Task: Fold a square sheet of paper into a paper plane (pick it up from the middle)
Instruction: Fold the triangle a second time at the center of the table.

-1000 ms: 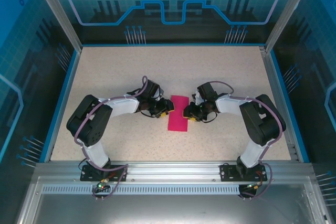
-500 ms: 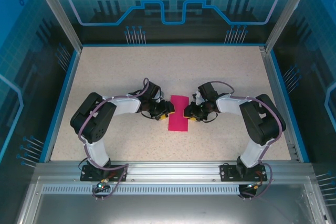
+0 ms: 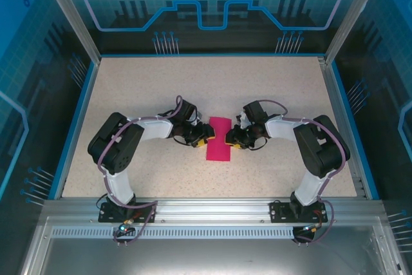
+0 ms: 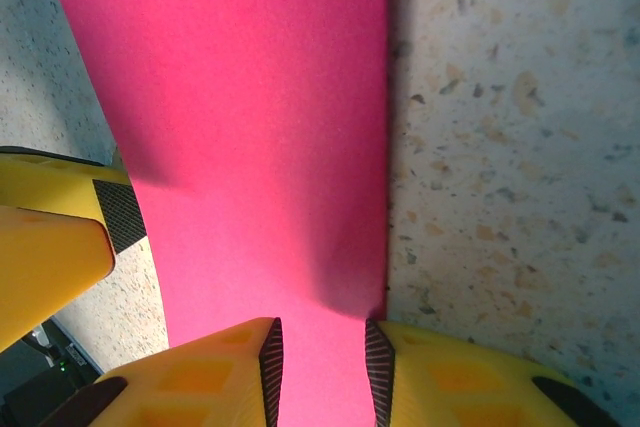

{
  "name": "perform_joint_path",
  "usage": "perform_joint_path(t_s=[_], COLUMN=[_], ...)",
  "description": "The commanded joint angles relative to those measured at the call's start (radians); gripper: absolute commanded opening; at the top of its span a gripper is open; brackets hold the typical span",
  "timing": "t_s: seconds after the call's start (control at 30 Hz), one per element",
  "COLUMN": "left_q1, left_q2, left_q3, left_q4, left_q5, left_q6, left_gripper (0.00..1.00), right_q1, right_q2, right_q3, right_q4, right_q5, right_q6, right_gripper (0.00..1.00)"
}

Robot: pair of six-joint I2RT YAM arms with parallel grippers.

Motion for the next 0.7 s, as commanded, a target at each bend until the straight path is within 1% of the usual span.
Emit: perform_joint_path(t_s=[0.0, 0.5, 0.67], left_q1=[0.0, 0.001, 0.007], left_q2=[0.018, -0.02, -0.023], left_q3=[0.025, 0.022, 0.007], left_q4=[0.015, 0.03, 0.08], left_q5=[0.042, 0.033, 0.043], left_q6=[-0.007, -0.026, -0.048], left_gripper=[0.48, 0.43, 0.44], right_q1=[-0.008, -0.012, -0.014], right_q2=[0.036, 0.012, 0.006], right_q3=[-0.02, -0.024, -0.02], right_q4=[0.005, 0.025, 0.02], right_q5=[0.011, -0.005, -0.006], right_q6=[-0.014, -0.011, -0.013], right_gripper=[0.32, 0.32, 0.32])
